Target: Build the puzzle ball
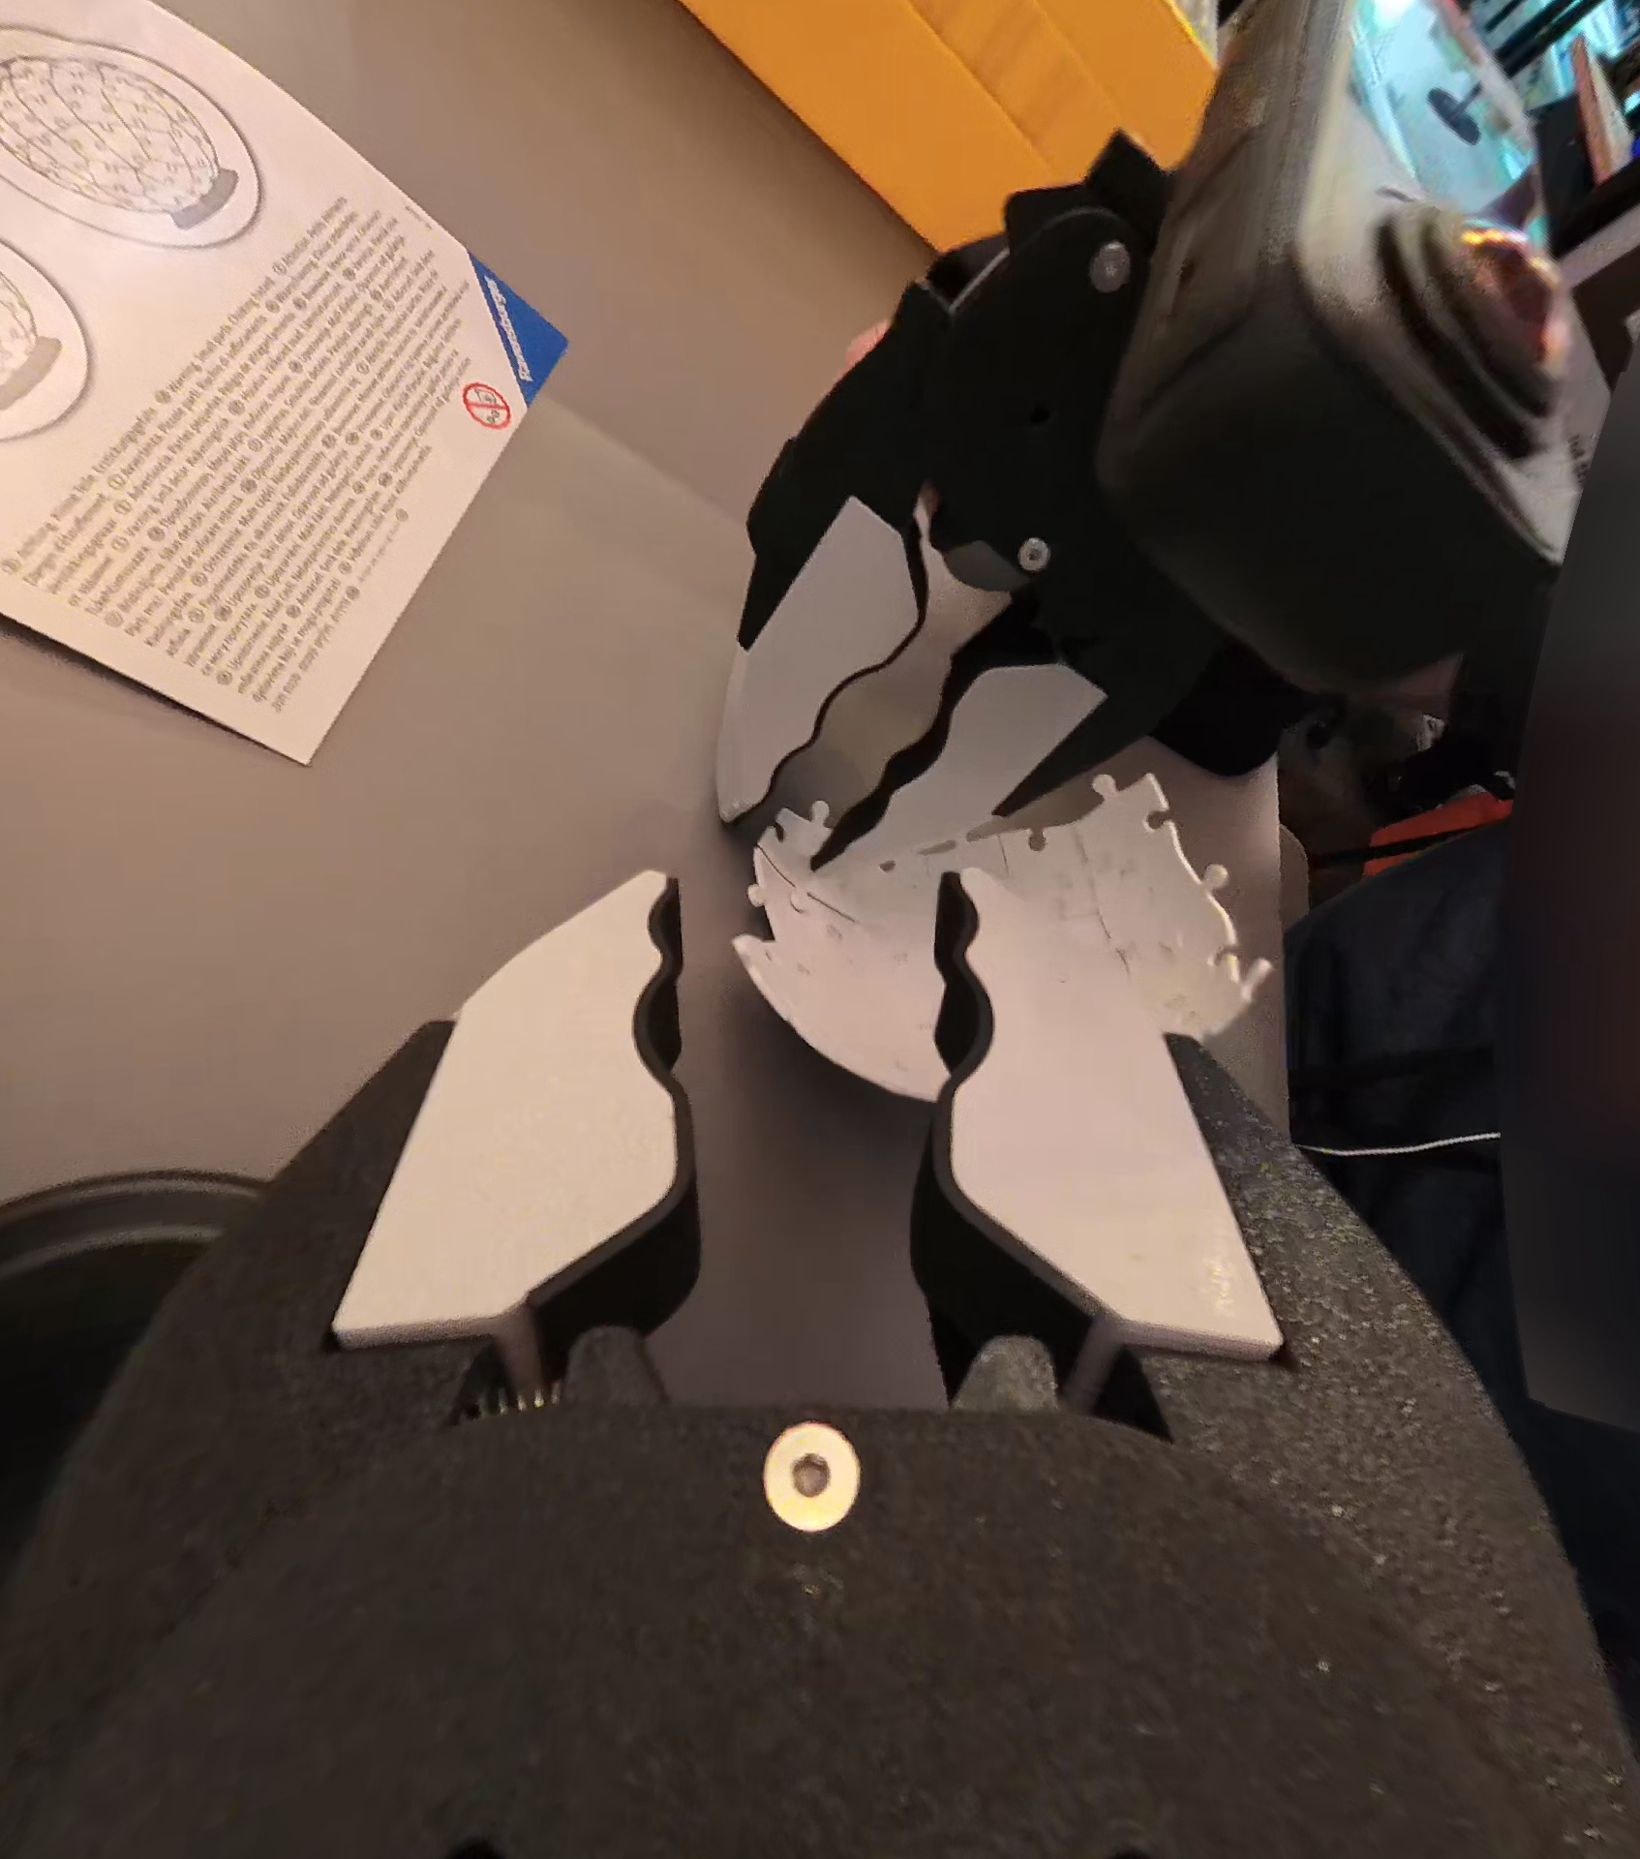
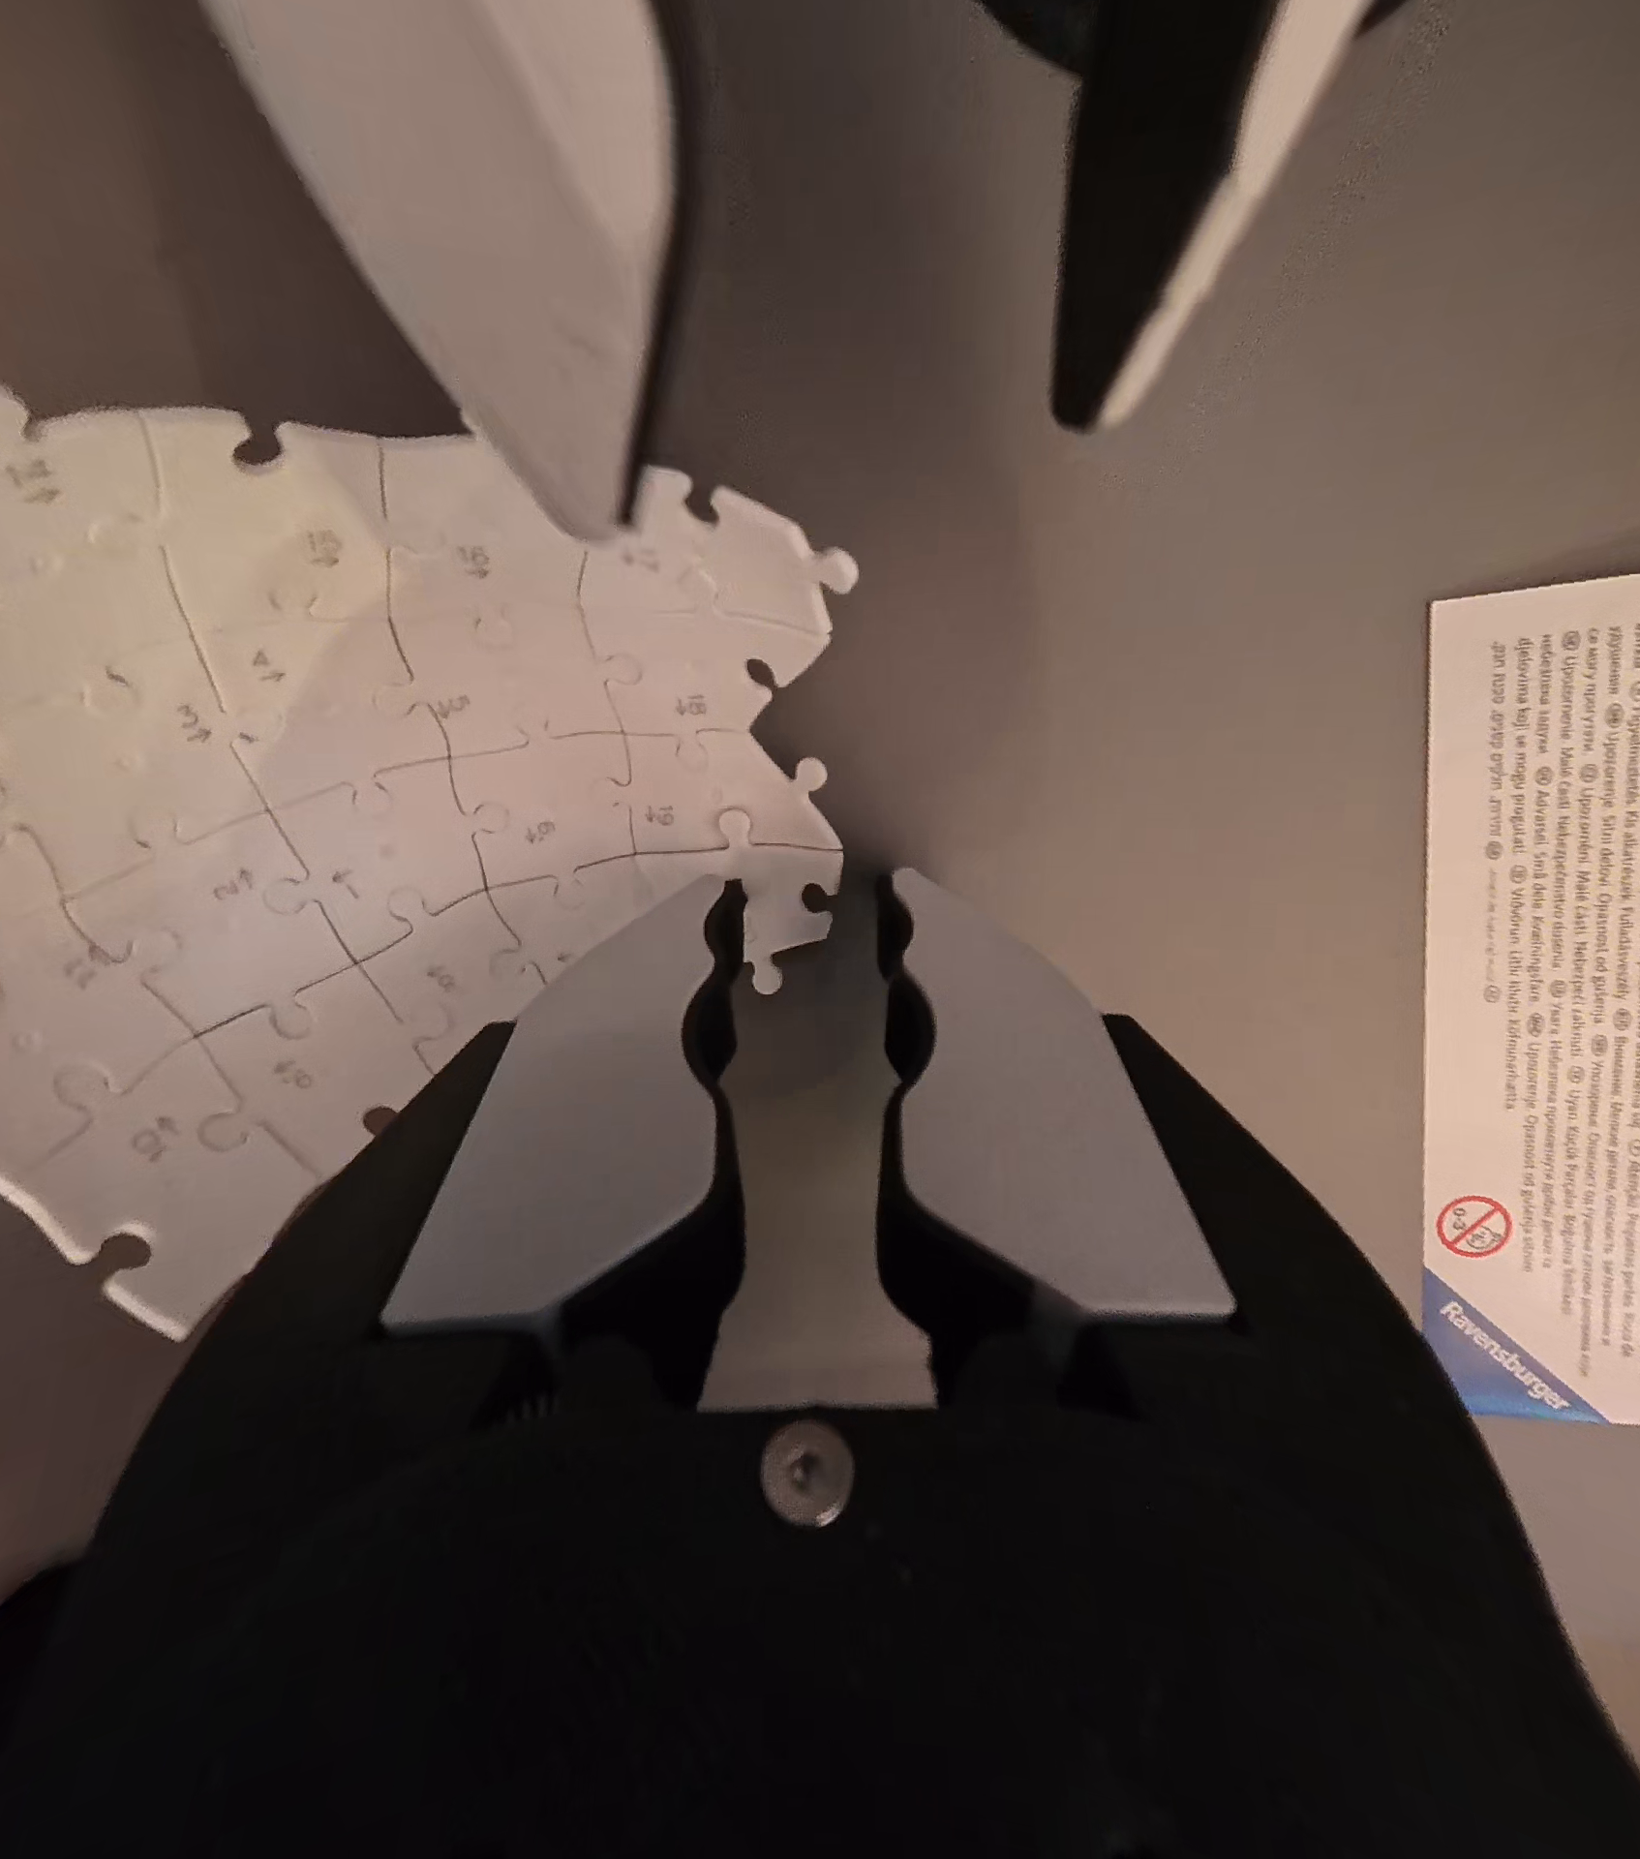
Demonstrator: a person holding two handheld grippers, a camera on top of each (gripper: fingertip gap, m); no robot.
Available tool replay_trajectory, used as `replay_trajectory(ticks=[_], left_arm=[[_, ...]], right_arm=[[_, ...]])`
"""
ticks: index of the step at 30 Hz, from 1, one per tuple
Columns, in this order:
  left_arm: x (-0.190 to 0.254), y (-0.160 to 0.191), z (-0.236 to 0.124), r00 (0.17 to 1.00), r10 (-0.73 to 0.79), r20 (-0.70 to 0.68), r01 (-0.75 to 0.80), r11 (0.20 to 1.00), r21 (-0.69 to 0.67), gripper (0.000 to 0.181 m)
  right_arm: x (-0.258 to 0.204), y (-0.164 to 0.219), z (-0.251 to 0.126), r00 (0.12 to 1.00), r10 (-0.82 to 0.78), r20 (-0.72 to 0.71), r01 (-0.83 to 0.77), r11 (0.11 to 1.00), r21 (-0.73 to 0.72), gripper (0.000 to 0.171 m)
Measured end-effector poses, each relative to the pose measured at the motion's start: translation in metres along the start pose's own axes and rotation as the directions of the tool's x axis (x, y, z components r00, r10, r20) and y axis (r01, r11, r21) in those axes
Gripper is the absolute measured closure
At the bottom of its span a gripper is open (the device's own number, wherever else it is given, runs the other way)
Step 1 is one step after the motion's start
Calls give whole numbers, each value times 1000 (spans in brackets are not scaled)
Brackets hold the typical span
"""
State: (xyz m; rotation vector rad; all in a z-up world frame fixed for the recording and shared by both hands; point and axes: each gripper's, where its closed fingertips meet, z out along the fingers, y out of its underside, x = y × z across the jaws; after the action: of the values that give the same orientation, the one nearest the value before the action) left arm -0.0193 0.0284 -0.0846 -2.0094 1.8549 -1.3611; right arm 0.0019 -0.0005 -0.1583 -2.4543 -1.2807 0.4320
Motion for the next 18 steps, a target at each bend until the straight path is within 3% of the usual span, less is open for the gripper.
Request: replay_trajectory(ticks=[6,10,18], left_arm=[[19,16,-34,990,1,142,-8,999,46,132],[42,52,-39,981,-31,190,16,997,76,125],[58,96,40,925,-165,341,79,965,252,104]], right_arm=[[1,-1,0,1000,10,9,-10,1000,8,144],[2,-1,0,1000,19,12,-19,1000,6,144],[1,-1,-1,997,59,53,-60,998,28,144]])
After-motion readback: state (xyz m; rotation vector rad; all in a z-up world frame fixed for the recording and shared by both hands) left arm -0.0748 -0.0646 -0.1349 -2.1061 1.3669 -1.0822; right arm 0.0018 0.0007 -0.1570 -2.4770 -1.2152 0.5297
